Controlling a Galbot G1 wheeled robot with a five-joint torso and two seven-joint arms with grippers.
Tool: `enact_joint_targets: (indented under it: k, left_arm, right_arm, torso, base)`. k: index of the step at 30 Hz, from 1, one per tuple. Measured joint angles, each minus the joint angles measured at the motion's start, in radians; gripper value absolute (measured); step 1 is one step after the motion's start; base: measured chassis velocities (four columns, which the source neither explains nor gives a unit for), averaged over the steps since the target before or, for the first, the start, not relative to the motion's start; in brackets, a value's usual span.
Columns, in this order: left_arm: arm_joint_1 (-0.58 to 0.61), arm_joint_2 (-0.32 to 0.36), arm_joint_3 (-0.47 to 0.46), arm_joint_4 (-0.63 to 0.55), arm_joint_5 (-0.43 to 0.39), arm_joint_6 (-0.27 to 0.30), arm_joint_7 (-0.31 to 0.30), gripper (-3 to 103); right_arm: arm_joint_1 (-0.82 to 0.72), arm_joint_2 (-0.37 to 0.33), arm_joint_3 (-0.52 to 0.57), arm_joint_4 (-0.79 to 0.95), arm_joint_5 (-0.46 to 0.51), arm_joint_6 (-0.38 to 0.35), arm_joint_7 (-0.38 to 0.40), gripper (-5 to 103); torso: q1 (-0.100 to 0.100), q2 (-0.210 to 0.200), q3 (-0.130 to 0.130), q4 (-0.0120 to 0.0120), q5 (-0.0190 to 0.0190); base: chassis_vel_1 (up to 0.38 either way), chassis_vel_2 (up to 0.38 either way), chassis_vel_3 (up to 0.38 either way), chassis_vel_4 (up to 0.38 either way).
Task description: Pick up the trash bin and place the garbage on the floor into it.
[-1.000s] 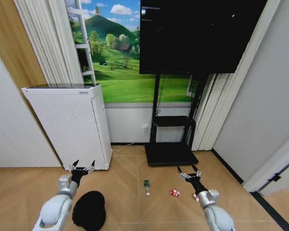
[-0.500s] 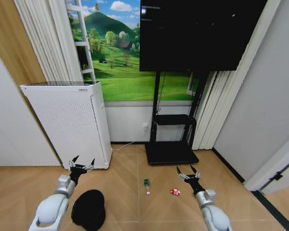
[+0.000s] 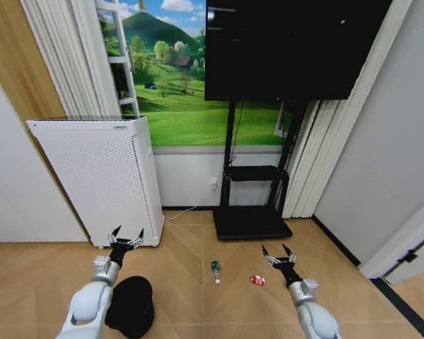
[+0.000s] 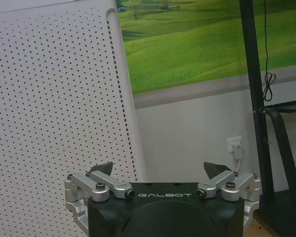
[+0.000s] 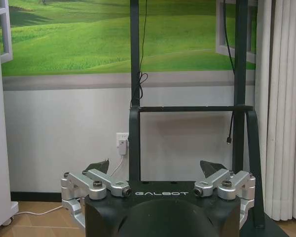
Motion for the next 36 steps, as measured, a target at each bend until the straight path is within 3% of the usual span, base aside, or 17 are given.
enact_joint_targets:
  k: [36]
  left_arm:
    - [0.011, -0.029, -0.002, -0.017, 0.014, 0.012, 0.000, 100]
  right_arm:
    - [0.031, -0.003, -0.006, -0.006, 0.011, -0.001, 0.002, 100]
  torso:
    - [-0.058, -0.153, -0.095, -0.0001, 0.0000]
  base:
    - [0.000, 0.000, 0.000, 0.000]
